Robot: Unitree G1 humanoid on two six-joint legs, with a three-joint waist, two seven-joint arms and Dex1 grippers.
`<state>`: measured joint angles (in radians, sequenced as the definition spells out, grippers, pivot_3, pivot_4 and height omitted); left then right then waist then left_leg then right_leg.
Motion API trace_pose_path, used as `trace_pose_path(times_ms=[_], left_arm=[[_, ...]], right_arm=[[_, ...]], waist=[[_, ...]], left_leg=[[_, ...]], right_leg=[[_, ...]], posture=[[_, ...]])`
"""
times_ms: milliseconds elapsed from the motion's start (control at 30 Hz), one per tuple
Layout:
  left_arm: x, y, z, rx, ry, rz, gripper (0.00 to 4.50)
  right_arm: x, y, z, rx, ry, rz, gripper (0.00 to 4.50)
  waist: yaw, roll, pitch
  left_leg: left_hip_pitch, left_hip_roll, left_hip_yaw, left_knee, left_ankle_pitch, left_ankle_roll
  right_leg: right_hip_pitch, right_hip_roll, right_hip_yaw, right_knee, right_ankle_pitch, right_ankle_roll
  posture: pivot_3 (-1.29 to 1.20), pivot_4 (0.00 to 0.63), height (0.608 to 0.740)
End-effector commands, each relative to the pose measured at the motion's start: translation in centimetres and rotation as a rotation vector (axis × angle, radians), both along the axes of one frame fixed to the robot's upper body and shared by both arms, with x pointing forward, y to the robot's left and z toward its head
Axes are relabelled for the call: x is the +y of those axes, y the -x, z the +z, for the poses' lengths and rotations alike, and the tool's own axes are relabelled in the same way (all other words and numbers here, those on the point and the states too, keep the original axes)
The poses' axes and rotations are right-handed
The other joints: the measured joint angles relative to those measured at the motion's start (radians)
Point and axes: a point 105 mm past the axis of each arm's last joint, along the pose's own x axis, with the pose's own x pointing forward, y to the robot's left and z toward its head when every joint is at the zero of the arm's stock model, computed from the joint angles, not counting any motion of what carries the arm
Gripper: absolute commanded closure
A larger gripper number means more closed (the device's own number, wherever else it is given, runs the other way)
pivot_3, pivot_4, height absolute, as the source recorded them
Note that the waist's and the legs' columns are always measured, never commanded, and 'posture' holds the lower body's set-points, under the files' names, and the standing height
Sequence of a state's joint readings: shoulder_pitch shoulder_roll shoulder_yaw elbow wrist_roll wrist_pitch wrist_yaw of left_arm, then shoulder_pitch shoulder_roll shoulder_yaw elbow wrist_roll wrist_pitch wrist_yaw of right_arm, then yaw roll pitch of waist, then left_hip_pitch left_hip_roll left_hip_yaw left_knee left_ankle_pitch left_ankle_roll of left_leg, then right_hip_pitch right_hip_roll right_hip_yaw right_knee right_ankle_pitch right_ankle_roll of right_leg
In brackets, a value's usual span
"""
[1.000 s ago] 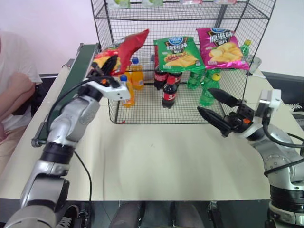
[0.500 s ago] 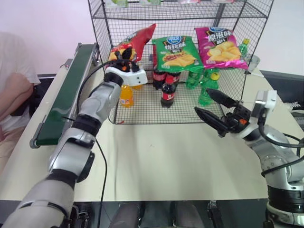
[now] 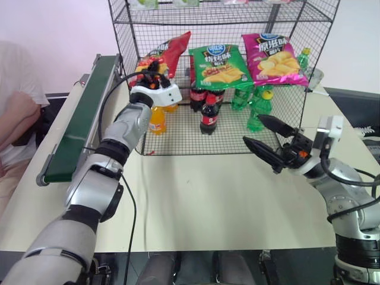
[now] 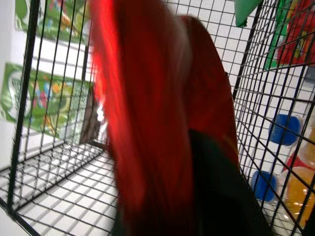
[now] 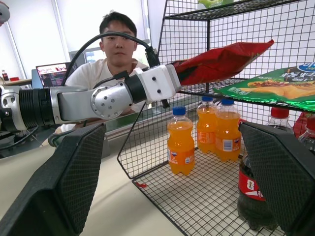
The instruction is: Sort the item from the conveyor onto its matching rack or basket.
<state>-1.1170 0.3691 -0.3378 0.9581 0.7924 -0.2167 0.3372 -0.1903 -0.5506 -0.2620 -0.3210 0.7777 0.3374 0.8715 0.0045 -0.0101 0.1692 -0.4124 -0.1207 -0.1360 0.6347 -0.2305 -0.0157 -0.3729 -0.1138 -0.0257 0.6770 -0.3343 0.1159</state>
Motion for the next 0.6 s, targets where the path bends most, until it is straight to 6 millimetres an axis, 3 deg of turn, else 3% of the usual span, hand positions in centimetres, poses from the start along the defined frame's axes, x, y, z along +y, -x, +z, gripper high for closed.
trace_pose_path(times_ms=[33, 133, 533, 600], left_arm=[[-1.1, 1.0, 2.9, -0.112, 0.008, -0.052, 1.73], [-1.5, 1.5, 2.7, -0.111, 0.005, -0.075, 0.29], [-0.2, 5.5, 1.5, -0.077, 0.042, -0.117, 0.29], [0.0, 6.9, 0.6, 0.016, 0.121, -0.217, 0.29]], right_arm=[[0.0, 0.4, 1.0, -0.055, 0.014, 0.005, 0.00], [0.0, 0.3, 1.0, -0.053, 0.018, 0.006, 0.00], [-0.2, 0.3, 0.7, -0.045, 0.034, 0.007, 0.00], [-0.5, 0.2, 0.7, -0.045, 0.042, -0.002, 0.00]], waist=[[0.002, 0.000, 0.000], [0.005, 0.000, 0.000], [0.002, 0.000, 0.000], [0.002, 0.000, 0.000]], left_leg=[[0.000, 0.000, 0.000, 0.000, 0.000, 0.000], [-0.001, -0.001, 0.000, 0.002, 0.000, 0.000], [-0.002, -0.001, 0.000, 0.004, 0.000, 0.000], [-0.002, -0.001, 0.000, 0.004, 0.000, 0.000]], right_leg=[[0.000, 0.000, 0.000, 0.000, 0.000, 0.000], [0.000, 0.000, 0.000, 0.002, 0.000, 0.000], [-0.002, -0.002, 0.002, 0.004, 0.000, 0.000], [-0.002, -0.002, 0.002, 0.004, 0.000, 0.000]], posture=[[0.00, 0.150, 0.740], [0.00, 0.150, 0.740], [0.00, 0.150, 0.740], [0.00, 0.150, 0.740]])
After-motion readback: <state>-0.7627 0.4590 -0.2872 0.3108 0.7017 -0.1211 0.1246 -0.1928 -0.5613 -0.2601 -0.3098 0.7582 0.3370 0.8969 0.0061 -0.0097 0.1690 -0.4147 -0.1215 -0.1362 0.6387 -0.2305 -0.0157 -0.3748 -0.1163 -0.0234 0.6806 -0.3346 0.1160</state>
